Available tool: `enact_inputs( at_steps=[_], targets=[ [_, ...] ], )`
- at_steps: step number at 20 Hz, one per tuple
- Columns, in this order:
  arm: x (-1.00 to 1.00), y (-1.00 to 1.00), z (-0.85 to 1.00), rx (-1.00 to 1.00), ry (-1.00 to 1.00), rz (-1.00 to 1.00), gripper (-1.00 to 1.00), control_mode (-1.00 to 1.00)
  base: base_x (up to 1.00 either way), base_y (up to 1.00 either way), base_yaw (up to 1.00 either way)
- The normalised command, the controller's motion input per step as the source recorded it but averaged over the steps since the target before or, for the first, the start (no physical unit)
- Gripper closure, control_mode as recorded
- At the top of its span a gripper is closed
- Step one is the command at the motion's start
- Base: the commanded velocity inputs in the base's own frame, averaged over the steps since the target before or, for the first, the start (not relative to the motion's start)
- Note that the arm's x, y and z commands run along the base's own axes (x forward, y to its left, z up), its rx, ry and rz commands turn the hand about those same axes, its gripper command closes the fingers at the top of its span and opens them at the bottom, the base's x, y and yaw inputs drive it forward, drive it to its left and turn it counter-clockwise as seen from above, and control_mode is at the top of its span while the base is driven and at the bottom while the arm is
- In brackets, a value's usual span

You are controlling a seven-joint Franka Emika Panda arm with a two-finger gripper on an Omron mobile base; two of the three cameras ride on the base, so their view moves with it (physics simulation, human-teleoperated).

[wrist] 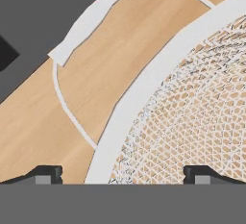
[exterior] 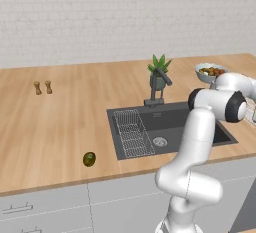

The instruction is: Put the colander in the sink, put the kiwi in the colander, and turn on the sink faucet and pour water over the colander.

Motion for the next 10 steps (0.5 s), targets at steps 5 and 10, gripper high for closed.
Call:
enact_inputs(
  at_steps=[5,10],
  targets=[
    [0.00,-0.02,-0.46,0.00,0.00,0.00,1.00,-1.00,0.00,0.00,0.00],
    [-0.09,-0.12,-0.28,-0.04,-0.03,0.00,1.00,-1.00,0.00,0.00,0.00]
  ],
)
